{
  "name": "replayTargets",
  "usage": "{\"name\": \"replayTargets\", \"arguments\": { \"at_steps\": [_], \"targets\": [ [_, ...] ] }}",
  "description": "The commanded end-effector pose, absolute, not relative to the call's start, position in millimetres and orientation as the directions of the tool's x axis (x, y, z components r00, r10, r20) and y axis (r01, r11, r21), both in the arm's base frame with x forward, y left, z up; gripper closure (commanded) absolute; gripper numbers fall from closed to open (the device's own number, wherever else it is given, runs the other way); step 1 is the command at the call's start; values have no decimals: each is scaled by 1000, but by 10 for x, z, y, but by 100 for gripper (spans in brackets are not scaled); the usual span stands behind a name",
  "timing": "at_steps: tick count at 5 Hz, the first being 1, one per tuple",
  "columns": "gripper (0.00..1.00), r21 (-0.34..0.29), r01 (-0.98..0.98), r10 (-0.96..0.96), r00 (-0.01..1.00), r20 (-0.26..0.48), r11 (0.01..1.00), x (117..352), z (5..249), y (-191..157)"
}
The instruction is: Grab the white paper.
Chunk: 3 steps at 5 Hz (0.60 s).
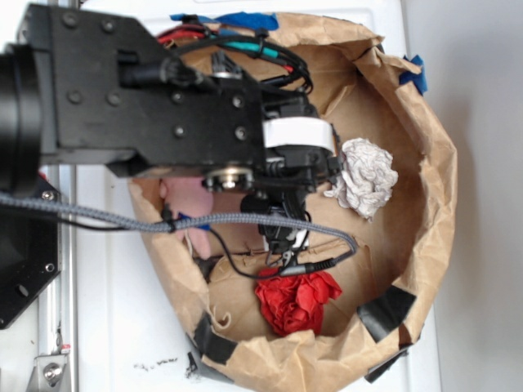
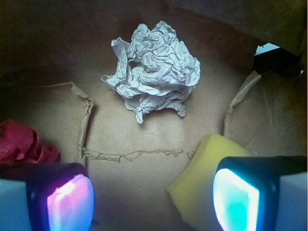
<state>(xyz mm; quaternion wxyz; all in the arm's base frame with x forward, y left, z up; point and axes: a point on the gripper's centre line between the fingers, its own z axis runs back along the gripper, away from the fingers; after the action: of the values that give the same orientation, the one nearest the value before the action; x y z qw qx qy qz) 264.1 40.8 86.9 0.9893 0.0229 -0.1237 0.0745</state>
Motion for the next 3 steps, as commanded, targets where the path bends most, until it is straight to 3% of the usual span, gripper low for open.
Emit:
{"name": "replayTargets", "arguments": {
  "at_steps": [1, 2, 3],
  "targets": [
    [0, 30, -167, 152, 949, 275, 986, 2670, 943, 475],
    [0, 30, -167, 152, 949, 275, 986, 2670, 943, 475],
    [0, 31, -174, 157, 941, 299, 984, 2925, 886, 484]
  ]
}}
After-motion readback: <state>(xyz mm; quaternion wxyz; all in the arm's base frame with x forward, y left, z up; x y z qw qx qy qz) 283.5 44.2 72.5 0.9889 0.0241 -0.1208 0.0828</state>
